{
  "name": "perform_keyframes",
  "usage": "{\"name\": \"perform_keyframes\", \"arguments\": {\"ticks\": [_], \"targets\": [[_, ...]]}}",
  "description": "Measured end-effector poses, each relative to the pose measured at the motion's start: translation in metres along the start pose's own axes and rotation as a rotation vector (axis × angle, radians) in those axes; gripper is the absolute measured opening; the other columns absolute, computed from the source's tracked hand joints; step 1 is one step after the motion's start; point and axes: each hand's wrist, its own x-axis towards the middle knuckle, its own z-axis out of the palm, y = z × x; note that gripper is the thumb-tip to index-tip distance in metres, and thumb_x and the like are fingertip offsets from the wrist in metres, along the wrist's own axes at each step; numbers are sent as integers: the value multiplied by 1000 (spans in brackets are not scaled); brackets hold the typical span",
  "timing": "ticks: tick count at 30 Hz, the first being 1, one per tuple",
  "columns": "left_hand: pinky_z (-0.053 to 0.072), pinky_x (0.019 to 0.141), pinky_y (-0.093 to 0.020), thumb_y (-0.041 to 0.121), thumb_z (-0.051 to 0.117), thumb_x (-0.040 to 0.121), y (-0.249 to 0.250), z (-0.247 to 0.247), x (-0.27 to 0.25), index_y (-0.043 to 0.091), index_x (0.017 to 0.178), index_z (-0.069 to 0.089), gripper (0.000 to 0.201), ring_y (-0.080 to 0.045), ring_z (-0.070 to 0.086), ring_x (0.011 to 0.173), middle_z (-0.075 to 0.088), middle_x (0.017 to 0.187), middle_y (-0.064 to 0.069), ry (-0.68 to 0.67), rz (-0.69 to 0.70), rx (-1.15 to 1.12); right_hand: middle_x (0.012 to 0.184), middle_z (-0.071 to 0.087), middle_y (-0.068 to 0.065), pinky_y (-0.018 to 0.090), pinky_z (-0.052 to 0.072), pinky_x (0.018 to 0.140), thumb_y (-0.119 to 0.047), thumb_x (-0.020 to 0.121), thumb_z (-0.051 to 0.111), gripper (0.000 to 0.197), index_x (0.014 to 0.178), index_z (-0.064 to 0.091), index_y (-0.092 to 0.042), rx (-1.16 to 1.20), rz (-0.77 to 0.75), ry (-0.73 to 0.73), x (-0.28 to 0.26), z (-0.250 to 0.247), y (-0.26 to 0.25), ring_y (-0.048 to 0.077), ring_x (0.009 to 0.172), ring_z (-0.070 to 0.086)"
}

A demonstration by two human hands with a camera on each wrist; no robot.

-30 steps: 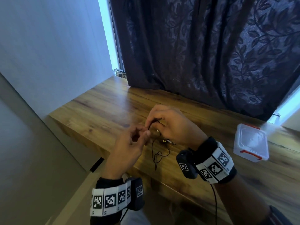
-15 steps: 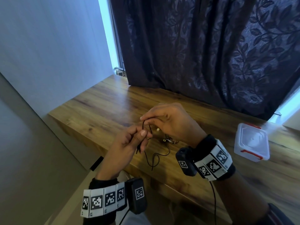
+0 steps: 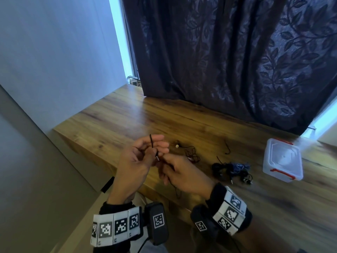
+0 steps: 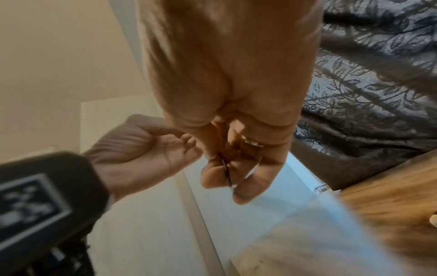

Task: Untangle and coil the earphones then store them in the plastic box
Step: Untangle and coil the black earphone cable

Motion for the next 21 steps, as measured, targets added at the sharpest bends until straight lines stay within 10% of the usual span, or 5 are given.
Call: {"name": "perform_keyframes", "arguments": {"ticks": [6,10,14,21], "targets": [[54,85,-19,-23,42,87,-13,2,4,9,113,64,47,-11,71,94,73,99,-1,93,45,256,88,68,1,40,54,72,-22,104,52,16,102,66,-14,-400,-115,-126,-14,-13,-17,14,77,63],[54,80,-18,-14,47,89,-13,5,4,17,104,67,39,-7,67,88,70,92,7,-1,40,381,103,66,-4,10,45,79,-18,99,62,15,109,73,-14,-425,-243,82,-12,-40,-40,-6,89,53],[44,62,-20,6,38,86,-8,9,2,4,88,65,27,-17,52,66,59,71,-1,-67,7,191,92,65,-4,32,55,72,-17,95,69,8,98,76,-14,-353,-297,300,3,-59,-45,8,81,64],[44,62,-17,20,42,98,-6,10,4,4,117,64,33,-16,55,65,69,87,-6,-103,7,61,91,68,-3,17,52,73,-10,91,75,8,98,77,-11,-158,-280,541,25,-54,-25,7,84,67]]}}
